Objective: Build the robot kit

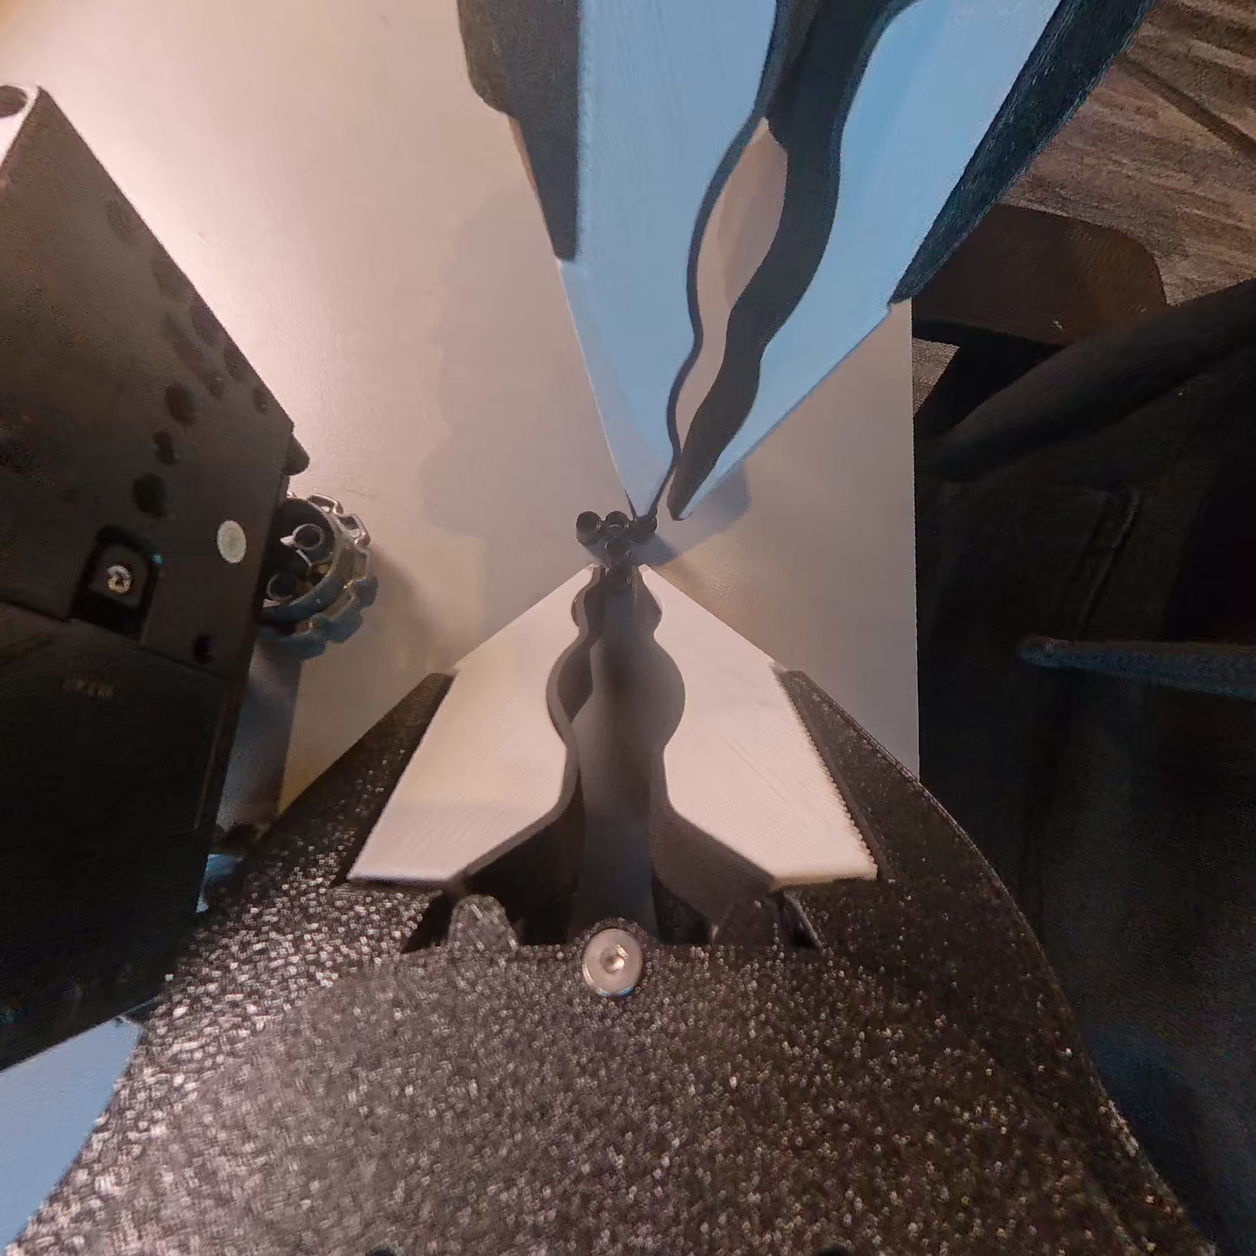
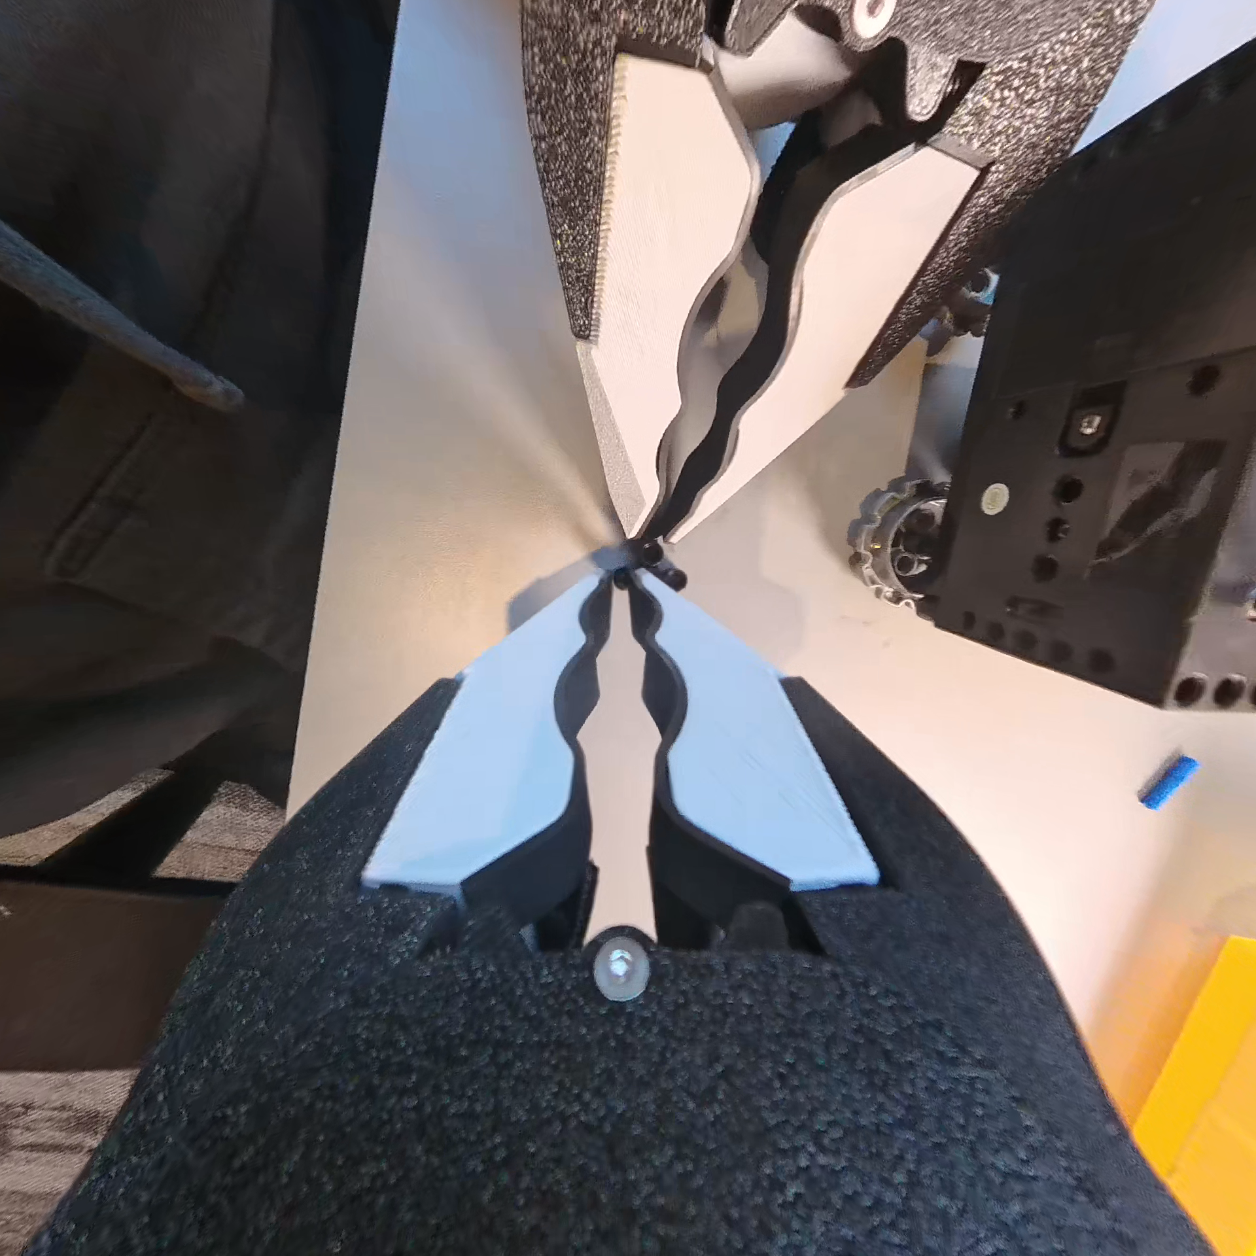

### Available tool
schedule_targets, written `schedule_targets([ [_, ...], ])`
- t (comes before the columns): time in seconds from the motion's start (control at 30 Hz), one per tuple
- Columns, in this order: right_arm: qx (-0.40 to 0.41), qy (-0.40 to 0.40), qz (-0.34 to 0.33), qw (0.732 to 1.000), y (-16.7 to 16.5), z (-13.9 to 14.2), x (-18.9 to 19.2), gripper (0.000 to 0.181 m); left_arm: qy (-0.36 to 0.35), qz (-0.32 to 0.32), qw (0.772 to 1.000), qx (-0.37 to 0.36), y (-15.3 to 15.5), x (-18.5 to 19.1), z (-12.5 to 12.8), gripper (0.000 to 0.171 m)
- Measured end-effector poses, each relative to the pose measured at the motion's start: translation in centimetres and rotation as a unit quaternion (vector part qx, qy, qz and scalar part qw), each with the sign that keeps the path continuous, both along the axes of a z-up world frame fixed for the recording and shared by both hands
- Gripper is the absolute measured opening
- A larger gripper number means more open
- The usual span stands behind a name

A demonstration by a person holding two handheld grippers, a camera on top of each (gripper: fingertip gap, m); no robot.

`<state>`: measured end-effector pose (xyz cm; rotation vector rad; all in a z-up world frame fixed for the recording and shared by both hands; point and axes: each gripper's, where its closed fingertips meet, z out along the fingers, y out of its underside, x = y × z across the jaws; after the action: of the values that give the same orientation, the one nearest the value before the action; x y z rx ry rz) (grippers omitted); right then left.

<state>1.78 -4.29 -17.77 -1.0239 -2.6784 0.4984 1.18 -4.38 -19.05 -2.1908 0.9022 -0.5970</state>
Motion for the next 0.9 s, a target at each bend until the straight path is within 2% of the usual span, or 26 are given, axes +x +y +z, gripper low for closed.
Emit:
schedule_targets([
  [0.23, 0.026, 0.003, -0.002, 1.000, 0.0, -0.2, 0.0, 0.000, 0.001, 0.000, 1.000, 0.001, 0.0, 0.0, 0.0, 0.005],
  [0.4, 0.014, 0.020, -0.012, 1.000, 0.0, -0.2, 0.0, 0.000, 0.005, 0.000, 1.000, 0.005, -0.1, -0.1, 0.0, 0.005],
  [0.47, -0.027, 0.043, -0.029, 0.998, -0.1, 0.1, -0.2, 0.001, 0.009, 0.001, 1.000, 0.010, -0.1, -0.2, 0.0, 0.005],
  [0.53, -0.113, 0.087, -0.058, 0.988, -0.5, 1.3, -0.8, 0.016, 0.016, 0.012, 1.000, 0.018, 0.1, -0.8, 0.0, 0.005],
  [0.6, -0.161, 0.139, -0.102, 0.972, 1.0, 2.6, -1.5, 0.019, 0.020, 0.016, 0.999, 0.023, 0.2, -1.3, 0.0, 0.005],
  [0.73, -0.200, 0.231, -0.173, 0.936, 5.1, 4.6, -2.4, 0.016, 0.028, 0.030, 0.999, 0.029, 0.7, -2.1, 0.0, 0.005],
  [0.77, -0.196, 0.255, -0.192, 0.927, 6.5, 5.1, -2.6, 0.003, 0.028, 0.030, 0.999, 0.031, 0.7, -2.1, 0.0, 0.006],
  [0.9, -0.142, 0.313, -0.273, 0.899, 13.2, 6.4, -3.8, 0.000, 0.007, 0.032, 0.998, 0.045, 0.7, -2.4, 0.9, 0.020],
])
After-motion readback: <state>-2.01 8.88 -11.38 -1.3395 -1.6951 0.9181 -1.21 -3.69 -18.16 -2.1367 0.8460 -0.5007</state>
